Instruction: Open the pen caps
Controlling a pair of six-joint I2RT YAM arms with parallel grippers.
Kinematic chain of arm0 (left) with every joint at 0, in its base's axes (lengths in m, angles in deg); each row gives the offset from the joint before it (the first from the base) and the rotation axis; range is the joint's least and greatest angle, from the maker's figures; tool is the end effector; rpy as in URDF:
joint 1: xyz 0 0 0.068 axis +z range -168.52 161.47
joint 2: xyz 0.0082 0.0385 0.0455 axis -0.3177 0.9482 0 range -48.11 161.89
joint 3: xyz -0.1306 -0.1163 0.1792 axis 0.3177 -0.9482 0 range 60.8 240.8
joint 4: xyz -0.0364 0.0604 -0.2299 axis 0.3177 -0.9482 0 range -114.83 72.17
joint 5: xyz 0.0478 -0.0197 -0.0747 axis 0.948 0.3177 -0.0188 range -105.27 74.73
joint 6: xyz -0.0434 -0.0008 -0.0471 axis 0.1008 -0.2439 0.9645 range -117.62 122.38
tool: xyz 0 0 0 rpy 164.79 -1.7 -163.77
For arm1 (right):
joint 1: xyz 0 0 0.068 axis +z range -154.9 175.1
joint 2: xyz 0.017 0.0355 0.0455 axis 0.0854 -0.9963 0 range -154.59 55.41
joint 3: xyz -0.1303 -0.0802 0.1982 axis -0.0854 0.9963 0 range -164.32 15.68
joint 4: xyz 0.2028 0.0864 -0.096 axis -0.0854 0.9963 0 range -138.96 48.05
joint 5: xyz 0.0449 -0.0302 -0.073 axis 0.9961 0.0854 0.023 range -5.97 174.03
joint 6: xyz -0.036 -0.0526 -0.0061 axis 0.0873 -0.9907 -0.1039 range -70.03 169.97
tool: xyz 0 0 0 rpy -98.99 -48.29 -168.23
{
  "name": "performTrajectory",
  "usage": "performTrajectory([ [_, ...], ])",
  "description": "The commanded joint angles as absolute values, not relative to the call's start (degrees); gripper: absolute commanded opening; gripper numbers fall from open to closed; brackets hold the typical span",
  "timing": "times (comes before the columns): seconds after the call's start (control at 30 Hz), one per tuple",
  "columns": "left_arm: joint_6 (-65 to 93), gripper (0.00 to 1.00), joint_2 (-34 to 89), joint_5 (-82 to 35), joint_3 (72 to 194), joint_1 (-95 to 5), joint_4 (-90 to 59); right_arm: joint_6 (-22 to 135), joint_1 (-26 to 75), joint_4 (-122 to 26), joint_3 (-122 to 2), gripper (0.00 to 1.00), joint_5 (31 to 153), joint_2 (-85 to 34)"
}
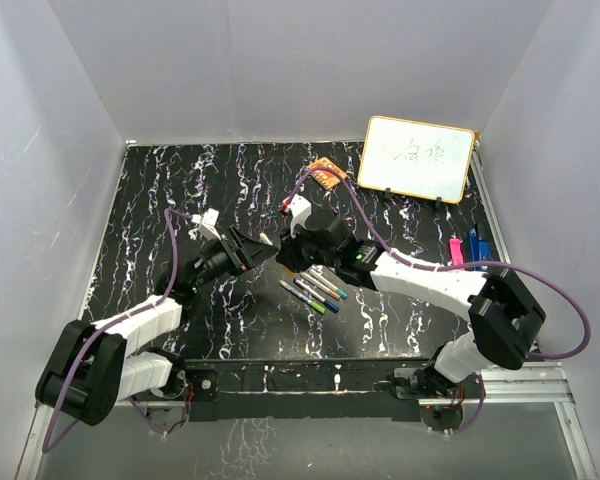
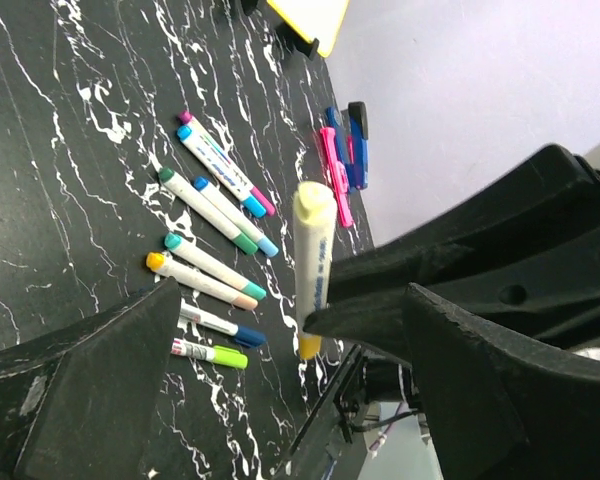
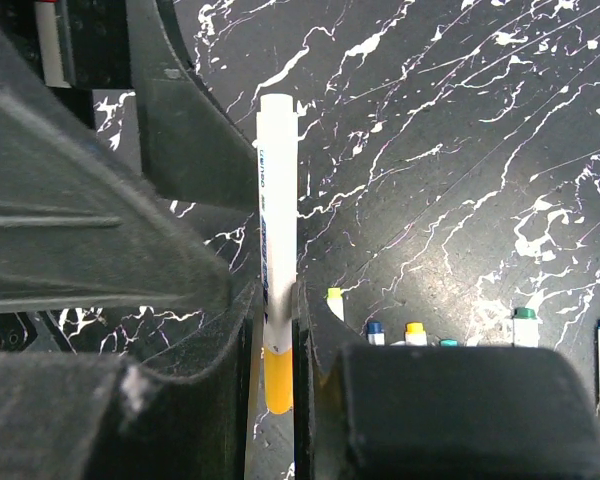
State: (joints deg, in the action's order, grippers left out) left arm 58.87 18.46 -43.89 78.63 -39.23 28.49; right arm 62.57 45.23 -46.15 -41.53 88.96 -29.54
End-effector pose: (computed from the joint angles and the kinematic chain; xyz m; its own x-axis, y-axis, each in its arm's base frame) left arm 0.2100 -0.1047 0.2017 -0.6539 -0.5353 -0.5347 0.3856 0.3722 -0.8442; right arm 0.2082 0.2559 0.2402 -0.4951 -0.2537 -0.8310 -0.7214 0.6530 0.2305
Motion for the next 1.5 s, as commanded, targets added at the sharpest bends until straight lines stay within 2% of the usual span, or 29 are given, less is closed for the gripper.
performTrajectory([
  [0.0,57.21,0.89,19.63,-41.41,81.58,-40.18,31.41,63.31,45.10,-49.52,-42.28,0.00,90.55,-26.95],
  [0.17,56.62,0.83,20.42,-40.25,82.09,-40.62,32.38,63.37,45.11,-49.22,-42.24,0.00,91.53,-26.74],
  [1.03,56.33,0.34,20.17,-38.73,79.84,-42.43,37.87,66.03,45.06,-49.57,-42.98,0.00,93.59,-28.49],
  [1.13,56.58,0.21,20.14,-39.11,79.79,-42.52,38.36,66.43,45.11,-49.61,-43.18,0.00,93.74,-28.65],
  [1.23,56.53,0.00,19.85,-39.43,80.22,-42.61,37.56,66.73,45.10,-49.66,-43.65,0.00,93.94,-28.86],
  [1.27,56.52,0.00,19.64,-39.33,80.41,-42.61,36.93,66.82,45.08,-49.66,-43.76,0.00,93.92,-28.93],
  [1.3,56.33,0.00,19.37,-39.30,80.76,-42.61,36.30,66.82,45.04,-49.66,-43.81,0.09,93.96,-28.96],
  [1.37,55.98,0.00,18.61,-38.84,81.04,-42.61,34.95,66.65,45.08,-49.58,-43.70,0.36,93.84,-28.76],
  [1.4,55.77,0.00,18.24,-38.39,81.14,-42.61,34.09,66.45,45.11,-49.53,-43.46,0.46,93.38,-28.48],
  [1.47,56.00,0.00,17.21,-36.95,81.33,-42.61,31.98,65.87,45.04,-49.29,-42.94,0.56,92.87,-27.95],
])
